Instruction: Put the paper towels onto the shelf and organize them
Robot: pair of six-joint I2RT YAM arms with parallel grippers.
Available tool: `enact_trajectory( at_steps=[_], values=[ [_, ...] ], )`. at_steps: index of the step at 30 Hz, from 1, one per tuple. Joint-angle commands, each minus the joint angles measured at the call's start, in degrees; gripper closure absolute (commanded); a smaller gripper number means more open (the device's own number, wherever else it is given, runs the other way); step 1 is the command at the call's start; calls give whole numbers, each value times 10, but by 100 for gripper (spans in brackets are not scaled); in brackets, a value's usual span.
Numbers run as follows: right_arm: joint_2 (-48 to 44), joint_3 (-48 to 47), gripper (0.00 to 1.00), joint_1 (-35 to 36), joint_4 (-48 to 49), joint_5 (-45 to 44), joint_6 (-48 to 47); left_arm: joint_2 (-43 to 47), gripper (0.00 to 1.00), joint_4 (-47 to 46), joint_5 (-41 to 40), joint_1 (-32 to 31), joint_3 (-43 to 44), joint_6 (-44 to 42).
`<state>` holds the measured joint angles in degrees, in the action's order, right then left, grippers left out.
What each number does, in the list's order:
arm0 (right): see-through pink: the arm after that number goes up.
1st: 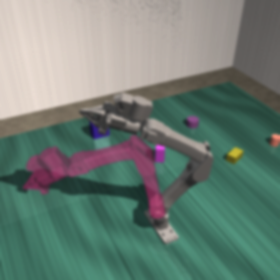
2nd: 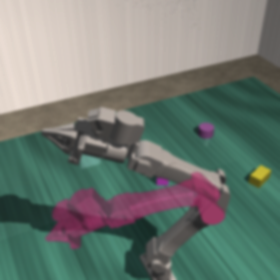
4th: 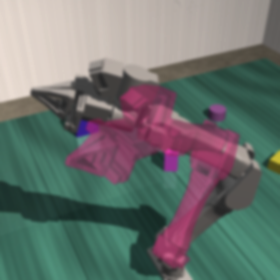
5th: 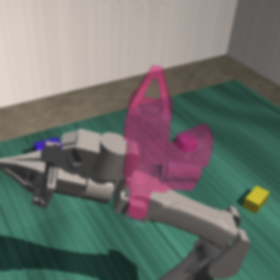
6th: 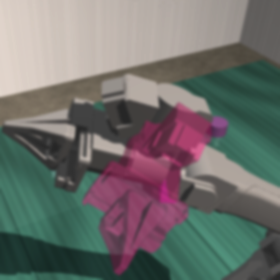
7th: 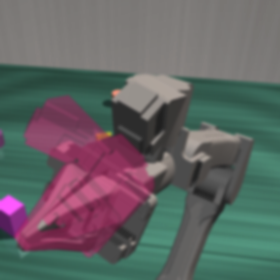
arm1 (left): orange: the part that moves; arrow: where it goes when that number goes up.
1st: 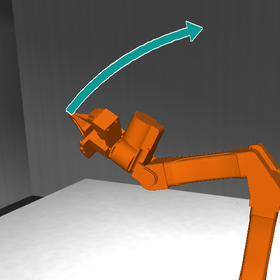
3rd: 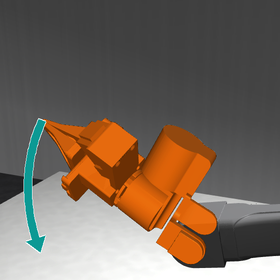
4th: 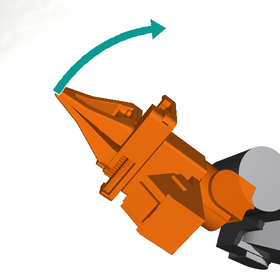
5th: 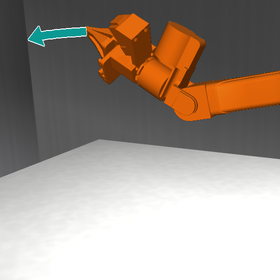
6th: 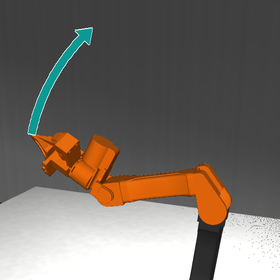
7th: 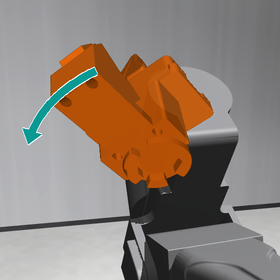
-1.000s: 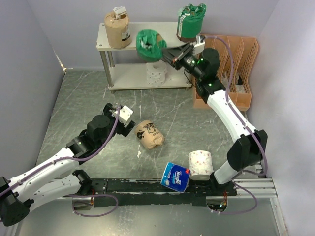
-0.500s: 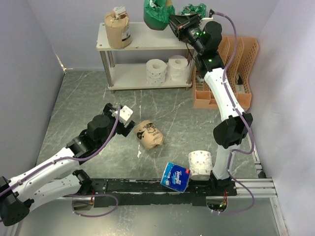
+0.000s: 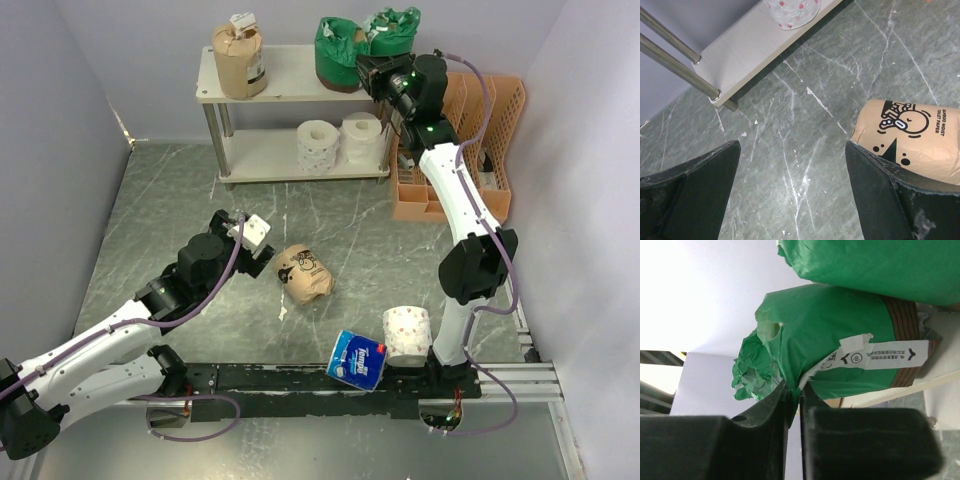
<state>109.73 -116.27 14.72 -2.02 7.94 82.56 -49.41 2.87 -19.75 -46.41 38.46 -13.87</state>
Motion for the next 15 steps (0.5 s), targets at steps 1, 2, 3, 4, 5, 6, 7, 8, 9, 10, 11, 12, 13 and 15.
enact_trajectory(
  at_steps=[1, 2, 3, 4, 5, 6, 7, 8, 9, 10, 11, 12, 13, 15],
  values=[
    [-24, -10, 71, -16, 35, -14, 7, 1, 3, -7, -11, -3, 1, 7],
    [-24, -7, 21, -17, 45, -14, 6, 0, 3, -7, -12, -3, 2, 7],
    [-25, -4, 1, -17, 56, -13, 4, -1, 3, -7, -13, -3, 2, 7],
    [-26, -4, 0, -17, 64, -10, -2, -2, 3, -7, -12, -3, 2, 7],
    [-24, -13, 0, -17, 66, -7, -9, -3, 3, -7, -12, -4, 2, 7],
    [-24, -23, 0, -17, 68, -2, -23, -3, 3, -6, -12, -3, 2, 7],
    [-25, -33, 0, -16, 77, 10, -41, -3, 3, -6, -11, -3, 1, 7],
    [-30, -38, 0, -10, 83, 23, -69, -3, 3, -8, -10, -3, 1, 9],
    [-43, -33, 0, 2, 82, 26, -102, -4, 3, -7, -7, -3, 2, 11],
    [-65, -10, 0, 16, 82, 21, -136, -5, 2, -4, 0, -3, 5, 17],
    [-92, 26, 0, 34, 89, 11, -175, -8, 1, -1, 14, -3, 9, 24],
    [-128, 69, 0, 51, 95, -2, -208, -13, 0, 3, 36, -3, 13, 34],
    [-165, 121, 0, 68, 104, -17, -240, -19, 1, 4, 69, -2, 16, 42],
    [-242, 229, 0, 99, 127, -47, -297, -41, 1, 12, 150, -1, 27, 58]
  ],
)
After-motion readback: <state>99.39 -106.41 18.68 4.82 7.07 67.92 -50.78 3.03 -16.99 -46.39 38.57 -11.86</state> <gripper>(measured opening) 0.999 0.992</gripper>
